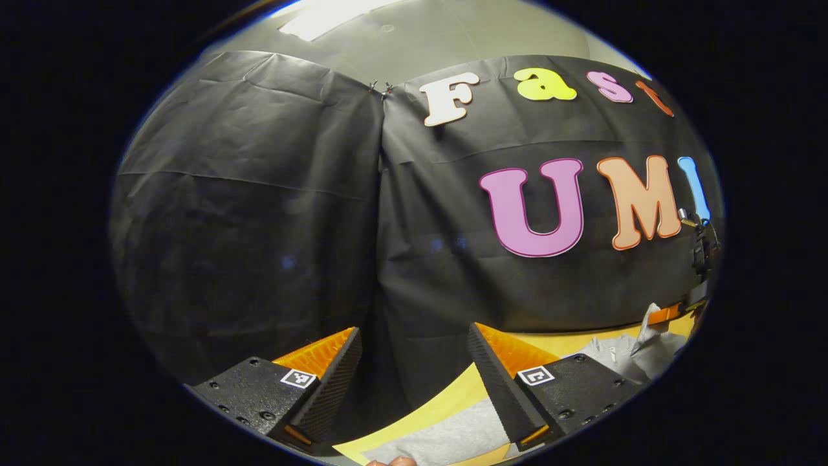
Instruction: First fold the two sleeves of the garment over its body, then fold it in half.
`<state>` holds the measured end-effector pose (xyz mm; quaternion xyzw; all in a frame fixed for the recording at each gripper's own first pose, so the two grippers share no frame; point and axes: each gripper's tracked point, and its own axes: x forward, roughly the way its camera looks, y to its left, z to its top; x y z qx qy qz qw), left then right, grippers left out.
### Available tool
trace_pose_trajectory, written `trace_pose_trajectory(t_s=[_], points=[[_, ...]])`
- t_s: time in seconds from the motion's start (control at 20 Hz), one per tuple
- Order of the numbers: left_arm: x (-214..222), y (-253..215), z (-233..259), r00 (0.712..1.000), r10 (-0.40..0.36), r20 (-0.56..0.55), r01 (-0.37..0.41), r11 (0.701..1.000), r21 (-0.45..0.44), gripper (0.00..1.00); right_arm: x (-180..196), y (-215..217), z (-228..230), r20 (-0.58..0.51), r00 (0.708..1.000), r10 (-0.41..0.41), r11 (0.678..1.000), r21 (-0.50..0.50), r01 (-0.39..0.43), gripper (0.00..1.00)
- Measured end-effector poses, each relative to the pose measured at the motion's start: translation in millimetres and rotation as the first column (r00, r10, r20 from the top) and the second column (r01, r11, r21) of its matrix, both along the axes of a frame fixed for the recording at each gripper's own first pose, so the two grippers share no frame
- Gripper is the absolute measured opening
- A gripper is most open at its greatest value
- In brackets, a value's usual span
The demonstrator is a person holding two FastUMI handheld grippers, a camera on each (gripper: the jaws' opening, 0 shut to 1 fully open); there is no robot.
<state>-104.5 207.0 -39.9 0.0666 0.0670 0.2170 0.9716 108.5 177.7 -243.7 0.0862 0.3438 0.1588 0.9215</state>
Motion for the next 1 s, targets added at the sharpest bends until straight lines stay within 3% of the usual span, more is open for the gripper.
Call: trace_pose_trajectory(t_s=[0.05,0.4,0.7,0.9,0.95,1.0], points=[[-5.4,6.5,-1.8,1.0,0.013,-0.004,-0.013,1.0,-0.002,0.96,-1.8,11.8,-4.8,-0.006,1.0,0.021,1.0,-0.006,-0.021,0.05],[-30.7,42.8,-9.1,0.995,0.088,-0.041,-0.087,0.996,0.021,0.96,-20.1,81.1,-56.0,-0.09,0.987,0.13,0.99,-0.034,-0.133,0.04],[-45.6,60.0,-23.9,0.99,0.119,-0.079,-0.118,0.993,0.021,0.96,-43.0,116.5,-107.2,-0.184,0.963,0.196,0.973,-0.087,-0.214,0.05],[-47.2,67.0,-46.3,0.986,0.112,-0.125,-0.11,0.994,0.018,1.0,-47.4,125.4,-111.4,-0.184,0.957,0.226,0.967,-0.074,-0.243,0.13],[-49.3,69.1,-54.7,0.984,0.109,-0.142,-0.108,0.994,0.016,0.97,-49.3,129.1,-109.6,-0.177,0.955,0.238,0.967,-0.053,-0.25,0.19],[-50.9,69.7,-61.8,0.982,0.104,-0.155,-0.103,0.995,0.012,1.0,-54.7,134.4,-99.6,-0.161,0.956,0.246,0.966,-0.04,-0.255,0.37]])
